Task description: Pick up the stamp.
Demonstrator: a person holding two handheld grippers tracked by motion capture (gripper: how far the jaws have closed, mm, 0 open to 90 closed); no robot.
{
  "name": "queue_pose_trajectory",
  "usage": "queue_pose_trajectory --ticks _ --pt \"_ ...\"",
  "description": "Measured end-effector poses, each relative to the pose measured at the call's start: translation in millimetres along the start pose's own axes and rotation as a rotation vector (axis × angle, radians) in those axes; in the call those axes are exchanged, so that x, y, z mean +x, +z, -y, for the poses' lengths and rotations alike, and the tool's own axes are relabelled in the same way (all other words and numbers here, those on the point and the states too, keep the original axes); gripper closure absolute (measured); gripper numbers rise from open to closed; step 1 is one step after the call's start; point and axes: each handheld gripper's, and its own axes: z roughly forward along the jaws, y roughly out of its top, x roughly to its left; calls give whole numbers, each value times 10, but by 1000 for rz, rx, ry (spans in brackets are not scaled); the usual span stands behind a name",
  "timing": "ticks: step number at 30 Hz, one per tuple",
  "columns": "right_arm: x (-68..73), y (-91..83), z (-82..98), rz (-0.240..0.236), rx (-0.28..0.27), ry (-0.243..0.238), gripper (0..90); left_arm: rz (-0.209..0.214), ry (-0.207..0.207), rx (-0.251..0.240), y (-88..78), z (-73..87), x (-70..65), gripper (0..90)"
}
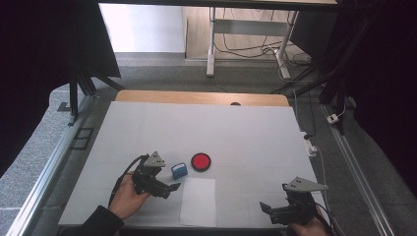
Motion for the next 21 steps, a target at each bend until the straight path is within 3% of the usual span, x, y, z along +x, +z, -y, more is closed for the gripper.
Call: queue_pose_trajectory --ticks 11,21 --pt "5 3 -2 2 10 -10 0 -15 20 31 212 -92 50 0" --pt "8 7 -3 -1 12 -15 0 12 46 56 362 -129 112 0"
